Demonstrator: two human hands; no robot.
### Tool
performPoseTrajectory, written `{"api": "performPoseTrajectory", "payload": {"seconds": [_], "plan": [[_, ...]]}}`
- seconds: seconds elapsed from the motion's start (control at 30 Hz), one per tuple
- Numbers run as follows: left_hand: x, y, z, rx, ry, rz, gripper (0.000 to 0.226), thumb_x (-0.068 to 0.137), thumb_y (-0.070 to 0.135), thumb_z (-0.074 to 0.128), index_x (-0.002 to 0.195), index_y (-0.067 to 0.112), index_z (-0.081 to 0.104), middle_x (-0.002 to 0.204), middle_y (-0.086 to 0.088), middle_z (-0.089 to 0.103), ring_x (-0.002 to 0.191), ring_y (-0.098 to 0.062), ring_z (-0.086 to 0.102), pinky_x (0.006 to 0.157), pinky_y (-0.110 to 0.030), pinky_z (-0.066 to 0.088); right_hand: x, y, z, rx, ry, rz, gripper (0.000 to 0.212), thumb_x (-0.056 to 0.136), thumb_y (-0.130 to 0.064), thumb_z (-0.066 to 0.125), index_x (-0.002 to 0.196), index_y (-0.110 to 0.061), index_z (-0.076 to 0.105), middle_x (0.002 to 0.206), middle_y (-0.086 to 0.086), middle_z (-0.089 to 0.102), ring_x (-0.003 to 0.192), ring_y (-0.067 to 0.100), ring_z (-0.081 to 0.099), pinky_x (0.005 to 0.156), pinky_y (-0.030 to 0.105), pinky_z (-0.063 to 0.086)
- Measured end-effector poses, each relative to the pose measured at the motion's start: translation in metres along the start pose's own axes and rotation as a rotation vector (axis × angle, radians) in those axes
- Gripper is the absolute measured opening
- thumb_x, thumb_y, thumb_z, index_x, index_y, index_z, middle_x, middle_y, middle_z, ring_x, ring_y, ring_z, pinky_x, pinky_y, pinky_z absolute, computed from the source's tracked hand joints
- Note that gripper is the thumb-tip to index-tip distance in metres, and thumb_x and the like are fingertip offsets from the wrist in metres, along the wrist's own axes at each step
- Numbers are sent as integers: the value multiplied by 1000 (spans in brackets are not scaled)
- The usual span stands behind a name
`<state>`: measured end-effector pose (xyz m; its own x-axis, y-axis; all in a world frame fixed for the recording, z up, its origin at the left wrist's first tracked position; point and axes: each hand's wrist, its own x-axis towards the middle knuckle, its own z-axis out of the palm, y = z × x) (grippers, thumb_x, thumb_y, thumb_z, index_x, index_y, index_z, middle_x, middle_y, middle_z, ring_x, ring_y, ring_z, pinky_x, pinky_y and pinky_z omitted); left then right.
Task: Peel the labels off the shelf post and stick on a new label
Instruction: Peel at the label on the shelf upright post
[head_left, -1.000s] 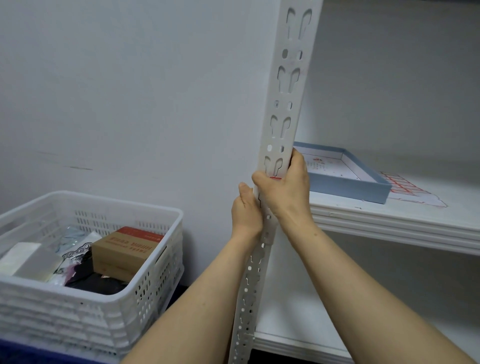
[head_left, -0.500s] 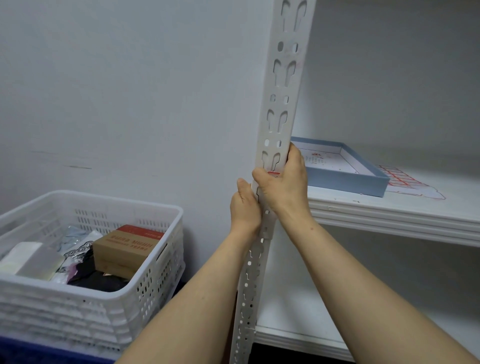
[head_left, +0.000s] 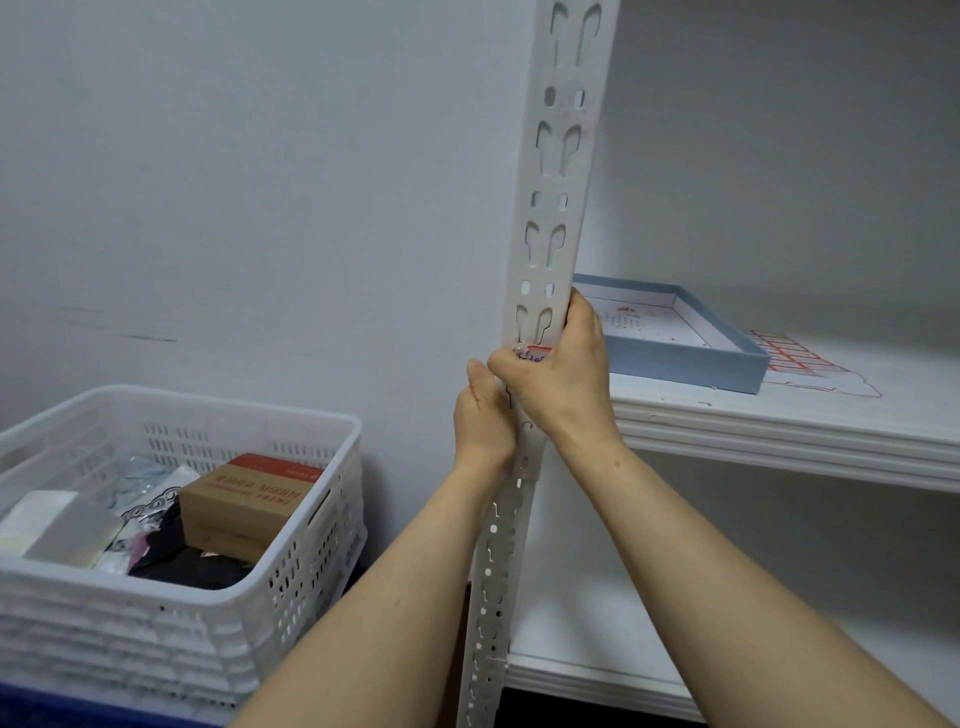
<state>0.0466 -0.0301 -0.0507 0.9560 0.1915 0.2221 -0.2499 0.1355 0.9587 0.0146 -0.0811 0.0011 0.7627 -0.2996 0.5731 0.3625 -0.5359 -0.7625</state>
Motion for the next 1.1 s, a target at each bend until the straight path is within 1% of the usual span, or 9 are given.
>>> {"api": "performPoseTrajectory", "payload": {"seconds": [0.2, 0.4, 0.5, 0.6, 0.67, 0.77, 0.87, 1.0, 1.1], "plan": [[1, -1, 1, -14, -7, -13, 47, 102, 26, 27, 61, 19, 50, 71, -11, 53, 65, -17, 48, 61, -28, 42, -1, -1, 3, -8, 21, -20, 64, 56, -19, 59, 117, -6, 47, 114, 9, 51, 110, 27, 46, 92, 41, 44], [1, -1, 0, -40, -17, -28, 52, 101, 27, 27, 59, 14, 55, 65, -3, 57, 61, -16, 51, 64, -30, 44, 0, 2, 0, 3, -6, -13, 61, 58, -14, 63, 117, -9, 48, 114, 7, 51, 110, 25, 46, 94, 42, 44], [4, -3, 1, -7, -30, -27, 51, 100, 26, 27, 70, 3, 61, 64, -5, 56, 59, -16, 49, 62, -29, 43, -1, 2, 1, -16, -2, -22, 63, 58, -15, 64, 118, -9, 46, 114, 7, 50, 110, 25, 45, 93, 40, 43], [4, -5, 1, -2, -30, -20, 51, 101, 26, 28, 58, 14, 52, 61, -4, 54, 56, -14, 47, 59, -26, 42, -2, 2, 2, -23, 3, -27, 66, 58, -17, 63, 120, -7, 45, 116, 9, 50, 112, 26, 44, 94, 40, 43], [3, -4, 0, 29, -25, 8, 48, 102, 23, 30, 57, 19, 46, 53, 6, 53, 47, -5, 46, 53, -21, 42, -2, 2, 4, -25, 15, -31, 72, 55, -21, 59, 123, -4, 44, 119, 11, 50, 114, 27, 44, 95, 41, 42], [3, -4, 0, 65, -12, 25, 45, 102, 20, 31, 58, 21, 43, 50, 7, 50, 38, 0, 42, 42, -12, 37, -2, 1, 4, -30, 12, -27, 75, 56, -20, 60, 126, -3, 43, 121, 12, 49, 116, 27, 43, 96, 44, 42], [3, -2, 0, 62, -7, 34, 46, 102, 19, 33, 57, 20, 43, 47, 7, 48, 36, 1, 42, 40, -11, 36, -3, 0, 4, -36, 17, -38, 76, 54, -22, 58, 126, -3, 43, 121, 12, 49, 116, 28, 42, 96, 42, 42], [3, -3, 0, 51, -3, 21, 47, 102, 22, 32, 58, 17, 51, 54, 4, 52, 43, 0, 46, 47, -15, 42, -3, -1, 3, -28, 8, -38, 72, 56, -19, 61, 124, -4, 44, 119, 11, 49, 115, 27, 42, 96, 40, 41], [0, -1, -1, -2, 7, -19, 49, 101, 26, 30, 58, 18, 52, 61, 4, 56, 62, -13, 53, 62, -23, 46, -2, 0, 0, -8, -17, -29, 72, 52, -24, 56, 121, -7, 46, 116, 8, 50, 112, 24, 44, 91, 36, 44]]}}
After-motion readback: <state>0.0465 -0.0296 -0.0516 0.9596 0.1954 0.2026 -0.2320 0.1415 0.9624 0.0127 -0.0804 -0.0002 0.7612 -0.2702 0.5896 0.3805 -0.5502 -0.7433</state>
